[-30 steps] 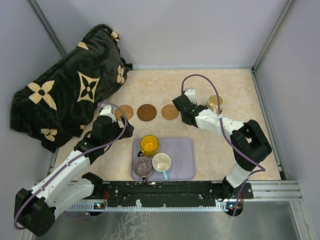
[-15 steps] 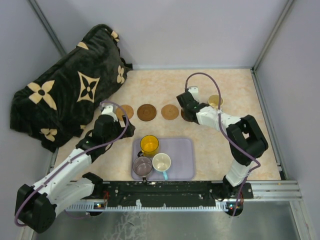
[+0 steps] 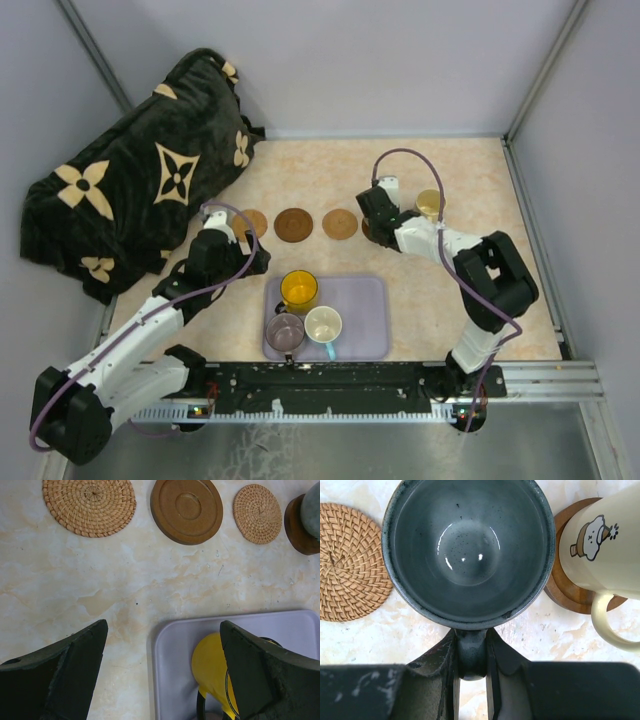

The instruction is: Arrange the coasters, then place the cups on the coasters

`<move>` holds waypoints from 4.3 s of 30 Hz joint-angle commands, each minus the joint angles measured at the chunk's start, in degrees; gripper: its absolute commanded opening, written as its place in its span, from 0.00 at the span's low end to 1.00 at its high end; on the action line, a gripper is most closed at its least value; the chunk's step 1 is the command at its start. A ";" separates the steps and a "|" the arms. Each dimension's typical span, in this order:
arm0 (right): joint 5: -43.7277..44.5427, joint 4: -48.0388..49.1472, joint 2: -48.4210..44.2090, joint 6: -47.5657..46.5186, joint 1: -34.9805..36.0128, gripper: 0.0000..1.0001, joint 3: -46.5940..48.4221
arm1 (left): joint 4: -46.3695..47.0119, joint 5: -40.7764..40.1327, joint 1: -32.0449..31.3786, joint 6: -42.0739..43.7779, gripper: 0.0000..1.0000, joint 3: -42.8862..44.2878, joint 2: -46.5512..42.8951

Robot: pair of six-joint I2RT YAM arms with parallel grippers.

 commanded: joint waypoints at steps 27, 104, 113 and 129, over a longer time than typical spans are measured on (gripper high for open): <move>-0.06 5.85 -6.34 0.41 -0.23 0.00 -2.43 | 1.40 -0.02 -0.17 0.14 0.99 1.03 -0.02; -6.28 -21.63 -36.97 19.79 46.43 0.68 -10.73 | -3.22 0.45 -0.15 -0.57 0.99 1.10 -5.22; -2.83 -22.09 -32.20 25.15 54.66 0.67 -8.83 | -4.03 0.69 -0.13 -0.60 0.99 0.80 -6.21; 1.50 -28.85 -17.41 34.99 59.49 0.62 -1.05 | -4.50 1.85 -0.15 -1.20 0.99 -1.09 -9.48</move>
